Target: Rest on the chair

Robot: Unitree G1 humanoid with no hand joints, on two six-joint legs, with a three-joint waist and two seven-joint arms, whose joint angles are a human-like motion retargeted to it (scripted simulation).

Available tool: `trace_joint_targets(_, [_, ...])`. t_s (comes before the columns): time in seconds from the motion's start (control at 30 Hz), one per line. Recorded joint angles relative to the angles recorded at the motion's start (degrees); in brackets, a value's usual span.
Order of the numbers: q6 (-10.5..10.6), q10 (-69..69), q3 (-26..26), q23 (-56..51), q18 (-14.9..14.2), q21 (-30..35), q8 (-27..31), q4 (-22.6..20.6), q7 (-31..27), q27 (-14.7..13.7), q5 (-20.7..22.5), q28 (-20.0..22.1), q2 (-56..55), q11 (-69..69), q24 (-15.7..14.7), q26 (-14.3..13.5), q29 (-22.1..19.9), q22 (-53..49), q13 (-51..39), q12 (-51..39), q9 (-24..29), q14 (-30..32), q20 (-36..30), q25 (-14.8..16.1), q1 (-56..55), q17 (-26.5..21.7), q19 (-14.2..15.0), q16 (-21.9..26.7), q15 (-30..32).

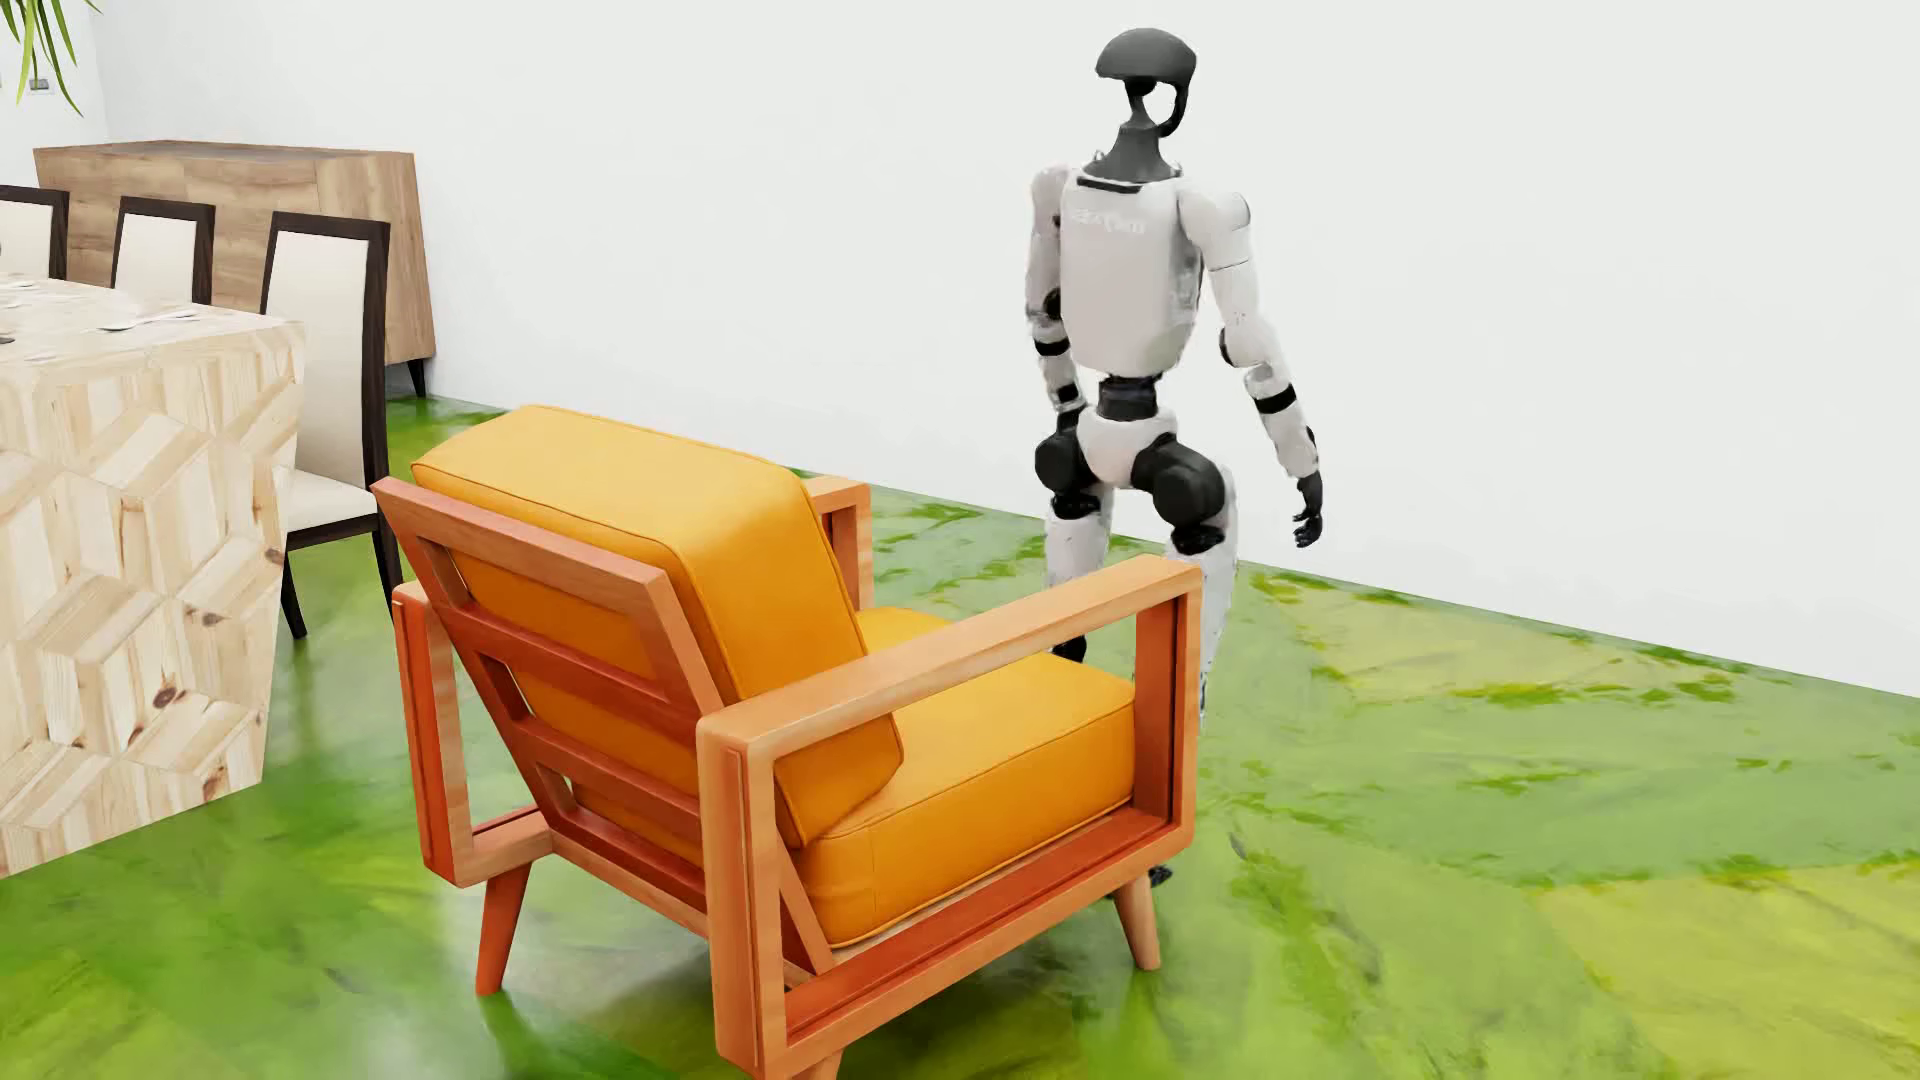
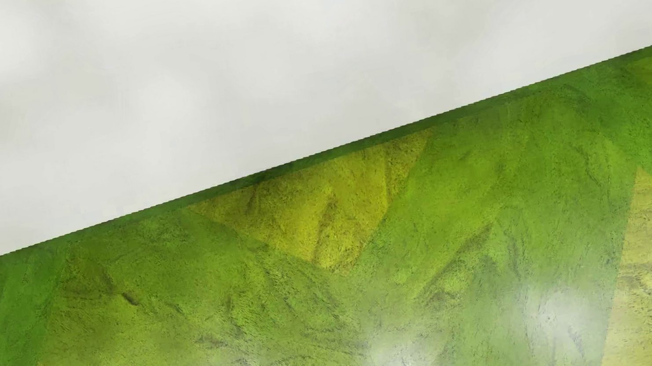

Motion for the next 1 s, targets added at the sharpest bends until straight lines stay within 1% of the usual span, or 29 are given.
trace_joint_targets(0.03, [0.2,0.0,0.0,2.0,-0.1,0.2,0.1,0.0,0.0,0.2,-0.2,0.2,0.2,0.1,0.2,0.3,0.7,0.9,0.6,0.8,-0.5,-0.3,0.6,-1.1,0.3,-0.1,0.2,-0.3,-0.2])
trace_joint_targets(0.1, [0.2,0.0,0.0,2.8,0.0,0.2,-0.3,-0.1,0.4,-0.3,-0.2,-0.1,0.4,0.1,-0.1,0.4,3.1,1.3,2.0,1.9,-0.8,-0.4,1.5,-3.6,0.7,-0.8,0.2,-0.4,-0.3])
trace_joint_targets(0.13, [0.2,0.0,0.0,2.0,-0.1,-0.1,-0.4,-0.1,0.5,-0.9,-0.2,-0.7,0.3,0.1,-0.1,0.1,4.5,0.6,2.8,2.4,-1.0,-0.4,1.6,-3.8,0.6,-1.4,0.3,-0.4,-0.3])
trace_joint_targets(0.2, [0.3,-0.1,-0.1,-0.2,-0.1,-0.7,-0.1,0.0,0.4,-1.7,-0.1,-1.7,0.3,0.1,0.0,-0.4,5.7,-1.2,4.1,3.0,-1.2,-0.6,1.2,-3.4,0.6,-2.1,0.1,-0.5,-0.3])
trace_joint_targets(0.27, [0.3,0.0,-0.2,-1.5,0.0,-0.9,0.0,0.0,0.4,-1.8,0.0,-1.6,0.1,0.0,-0.4,-0.6,5.2,-2.8,4.1,2.9,-0.9,-0.5,0.7,-2.7,0.4,-1.9,0.0,-1.0,-0.1])
trace_joint_targets(0.43, [0.3,-0.1,-0.1,-3.9,1.0,1.8,0.7,-0.1,0.0,-1.6,0.6,-1.1,-0.5,-0.5,-1.4,-0.5,4.5,-5.5,0.5,0.7,0.4,0.1,-0.8,-2.0,-0.2,-0.2,-0.8,-1.9,1.0])
trace_joint_targets(0.5, [0.2,1.9,0.0,-5.3,1.6,2.9,1.2,-0.1,-0.4,-1.7,0.8,-0.5,-1.3,-0.7,-1.6,-0.5,4.3,-6.5,-1.5,-0.8,1.5,0.0,-1.6,-2.2,-2.2,0.4,-1.3,-1.8,1.9])
trace_joint_targets(0.57, [0.1,4.3,0.3,-7.3,2.0,4.2,1.6,0.1,-1.0,-2.2,0.8,0.0,-4.1,3.0,-1.7,-0.5,4.8,-7.5,-4.0,-3.0,4.0,0.0,-2.7,-2.2,-4.4,0.6,-1.5,-1.5,1.2])
trace_joint_targets(0.6, [-0.5,5.0,0.5,-7.9,2.1,5.0,2.2,0.1,-1.2,-1.7,0.7,0.1,-6.2,4.5,-1.4,-0.1,5.0,-6.6,-4.1,-4.0,3.5,0.5,-3.4,-1.7,-6.3,0.8,-1.8,-1.6,0.9])
trace_joint_targets(0.67, [-0.7,14.4,0.8,-9.3,1.7,8.0,4.3,1.0,-2.5,-1.4,-0.2,0.5,-13.7,12.7,-1.7,0.5,4.9,-8.2,-8.2,-7.8,6.2,-1.6,-5.3,-2.3,-14.8,0.9,-1.3,-1.0,-0.6])
trace_joint_targets(0.77, [-1.0,26.1,1.1,-10.8,0.1,13.6,6.4,2.4,-4.0,-1.1,-2.7,1.7,-23.4,23.6,-1.9,0.7,4.4,-11.5,-14.0,-12.8,11.9,-4.3,-8.3,-3.2,-25.1,0.5,1.3,-0.4,-2.7])
trace_joint_targets(0.83, [-0.5,34.7,1.1,-13.1,-0.8,18.4,7.4,3.6,-4.2,-0.9,-3.4,2.7,-29.2,30.3,-2.3,0.5,5.0,-14.3,-18.3,-16.1,16.6,-6.3,-10.2,-4.3,-32.0,-0.8,1.6,0.1,-4.1])
trace_joint_targets(0.87, [-0.8,38.8,1.1,-15.7,-1.0,20.7,8.0,3.9,-4.2,-1.1,-3.9,2.7,-33.0,34.5,-2.2,0.5,5.6,-16.4,-20.4,-17.7,18.7,-7.3,-11.2,-4.9,-35.8,-1.7,1.7,1.0,-4.9])
trace_joint_targets(0.93, [-0.6,47.9,1.1,-22.7,-2.1,26.1,10.1,5.0,-5.2,-2.1,-4.1,2.3,-40.7,42.5,-1.4,-0.5,6.4,-22.5,-25.7,-21.4,23.4,-9.4,-14.1,-5.7,-44.0,-5.1,1.8,3.5,-6.7])
trace_joint_targets(1.0, [-0.4,56.6,1.0,-29.6,-2.7,32.3,12.0,5.8,-6.3,-4.1,-4.5,1.6,-48.9,50.7,0.5,-3.4,5.5,-30.3,-32.3,-25.3,27.5,-11.2,-18.1,-7.0,-52.6,-8.4,2.6,7.6,-8.3])
